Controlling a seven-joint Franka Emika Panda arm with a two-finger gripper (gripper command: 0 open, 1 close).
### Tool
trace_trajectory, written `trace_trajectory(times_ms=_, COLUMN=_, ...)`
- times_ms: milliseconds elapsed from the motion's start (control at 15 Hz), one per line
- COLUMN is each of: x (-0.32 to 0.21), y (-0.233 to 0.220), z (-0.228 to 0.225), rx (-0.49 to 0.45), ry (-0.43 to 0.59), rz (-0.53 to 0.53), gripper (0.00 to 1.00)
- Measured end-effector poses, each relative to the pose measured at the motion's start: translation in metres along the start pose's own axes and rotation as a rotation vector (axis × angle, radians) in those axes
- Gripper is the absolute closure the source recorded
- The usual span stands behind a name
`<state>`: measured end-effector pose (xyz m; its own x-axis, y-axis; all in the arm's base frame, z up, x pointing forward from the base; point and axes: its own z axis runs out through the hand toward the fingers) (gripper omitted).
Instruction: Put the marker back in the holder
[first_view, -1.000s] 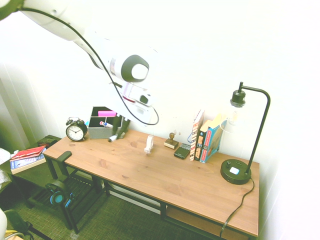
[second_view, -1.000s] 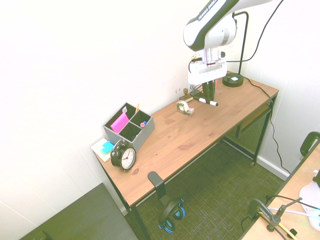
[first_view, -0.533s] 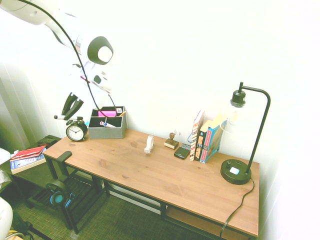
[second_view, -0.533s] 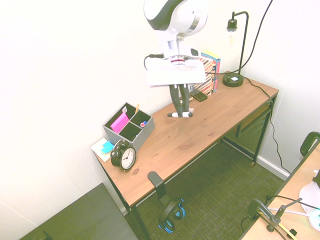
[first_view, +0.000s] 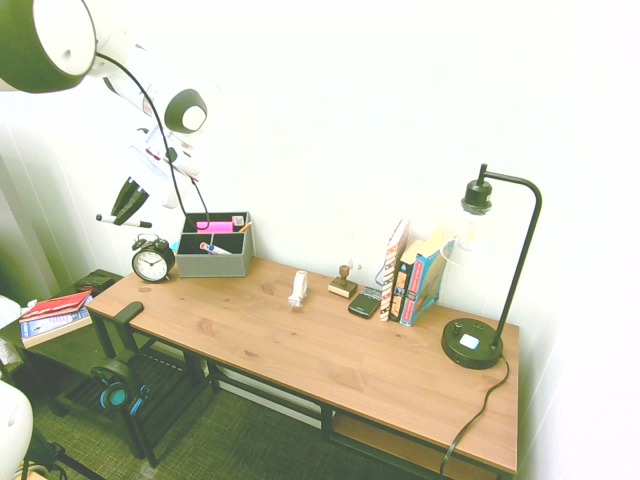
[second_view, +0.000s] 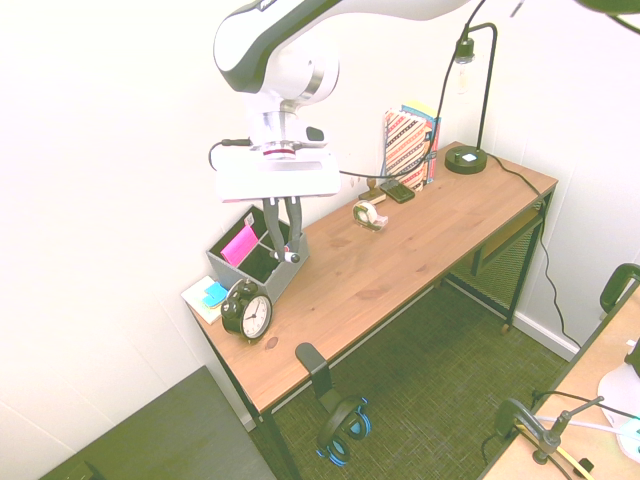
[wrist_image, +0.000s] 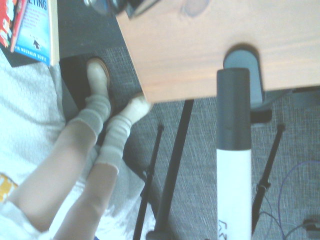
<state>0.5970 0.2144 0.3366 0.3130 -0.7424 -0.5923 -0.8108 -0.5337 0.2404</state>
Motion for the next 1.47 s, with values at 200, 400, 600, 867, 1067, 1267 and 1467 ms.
trace_trajectory(times_ms=200, x=0.035, y=-0.038, z=0.004, rx=0.013, ry=-0.005, rz=0.040, gripper=1.00)
trace_trajectory(times_ms=400, x=0.068, y=-0.060, z=0.004, rx=0.034, ry=-0.018, rz=0.074, gripper=1.00)
trace_trajectory(times_ms=600, x=0.088, y=-0.074, z=0.000, rx=0.036, ry=-0.037, rz=0.088, gripper=1.00)
trace_trajectory(times_ms=867, x=0.098, y=-0.086, z=0.013, rx=0.024, ry=-0.051, rz=0.089, gripper=0.00)
trace_trajectory(times_ms=1067, x=0.097, y=-0.087, z=0.015, rx=0.022, ry=-0.053, rz=0.087, gripper=0.00)
trace_trajectory(times_ms=1267, x=0.099, y=-0.088, z=0.014, rx=0.031, ry=-0.048, rz=0.089, gripper=0.00)
trace_trajectory(times_ms=1467, x=0.100, y=-0.090, z=0.012, rx=0.050, ry=-0.032, rz=0.083, gripper=0.00)
